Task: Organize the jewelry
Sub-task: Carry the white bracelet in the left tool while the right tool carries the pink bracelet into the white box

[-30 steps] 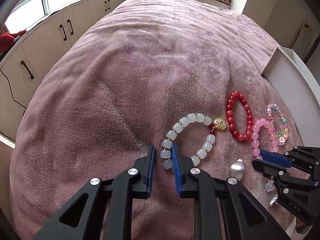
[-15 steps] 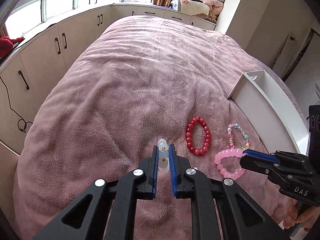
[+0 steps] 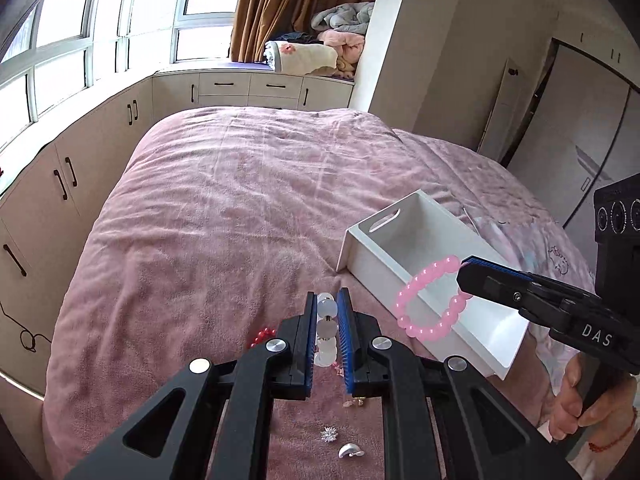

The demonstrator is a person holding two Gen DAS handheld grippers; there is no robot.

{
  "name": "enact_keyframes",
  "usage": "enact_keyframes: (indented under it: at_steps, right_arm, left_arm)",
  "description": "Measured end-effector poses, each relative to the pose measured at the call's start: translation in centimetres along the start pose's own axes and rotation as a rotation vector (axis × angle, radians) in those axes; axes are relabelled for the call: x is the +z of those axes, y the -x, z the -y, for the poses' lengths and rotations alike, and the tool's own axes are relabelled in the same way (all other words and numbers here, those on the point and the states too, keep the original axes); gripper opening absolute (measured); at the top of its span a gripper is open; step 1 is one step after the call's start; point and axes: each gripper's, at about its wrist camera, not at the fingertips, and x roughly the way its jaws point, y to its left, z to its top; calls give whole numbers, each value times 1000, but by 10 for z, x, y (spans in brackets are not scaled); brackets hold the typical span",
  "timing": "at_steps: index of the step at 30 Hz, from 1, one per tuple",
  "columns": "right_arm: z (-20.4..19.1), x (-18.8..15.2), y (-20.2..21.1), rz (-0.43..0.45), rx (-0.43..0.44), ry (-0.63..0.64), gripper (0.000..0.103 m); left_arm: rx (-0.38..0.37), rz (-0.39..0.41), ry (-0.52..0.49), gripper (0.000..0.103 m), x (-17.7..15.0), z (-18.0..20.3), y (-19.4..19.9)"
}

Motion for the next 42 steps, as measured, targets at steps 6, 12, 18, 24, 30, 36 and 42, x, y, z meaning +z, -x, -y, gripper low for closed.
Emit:
enact_keyframes:
  at_steps: [6, 12, 18, 24, 30, 36, 42]
  right_arm:
    - [52, 19, 52, 78, -136, -40, 13]
    - [107, 13, 75, 81, -259, -89, 13]
    - [146, -10, 70, 62, -278, -175, 13]
    - [153, -26, 57, 46, -255, -203, 13]
    - [143, -32, 45, 44, -230, -178, 13]
    - [141, -40, 37, 59, -201, -183, 13]
    - [136, -43, 36, 63, -198, -162, 13]
  left_arm:
    - [-63, 9, -84, 16, 33, 65, -21]
    - [-99, -17, -152, 16, 49, 118, -54]
    - [-28, -70, -159, 16, 32, 115, -87]
    - [53, -213, -38, 17, -35, 50, -113]
    - [80, -291, 26, 26, -72, 22, -134]
    - [138, -332, -18, 47, -87, 29, -157]
    - [132, -387, -21, 20, -102, 29, -171]
